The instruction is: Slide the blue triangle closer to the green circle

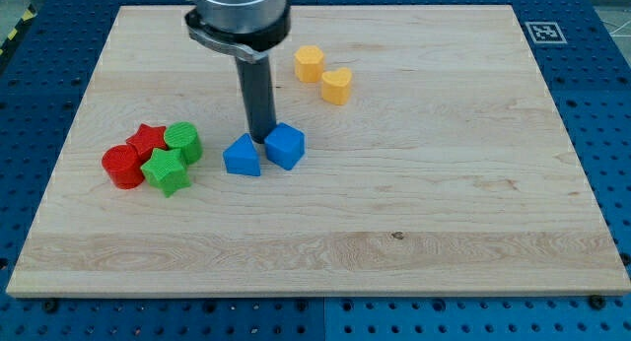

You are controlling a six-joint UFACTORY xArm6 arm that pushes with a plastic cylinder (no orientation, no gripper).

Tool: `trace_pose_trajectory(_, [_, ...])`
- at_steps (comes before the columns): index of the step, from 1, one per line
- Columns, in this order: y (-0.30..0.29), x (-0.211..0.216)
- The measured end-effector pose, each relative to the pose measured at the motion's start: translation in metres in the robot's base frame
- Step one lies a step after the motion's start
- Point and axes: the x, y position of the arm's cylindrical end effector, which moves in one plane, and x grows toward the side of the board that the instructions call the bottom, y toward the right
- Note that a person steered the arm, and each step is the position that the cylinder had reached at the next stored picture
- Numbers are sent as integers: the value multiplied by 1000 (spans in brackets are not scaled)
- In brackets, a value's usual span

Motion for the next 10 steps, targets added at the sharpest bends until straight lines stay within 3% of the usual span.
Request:
trace_pose_trajectory(3, [13,64])
trace_pose_trajectory(5, [-3,22])
trace_pose_trajectory(9, [-25,22])
trace_pose_trajectory(10, [-10,40])
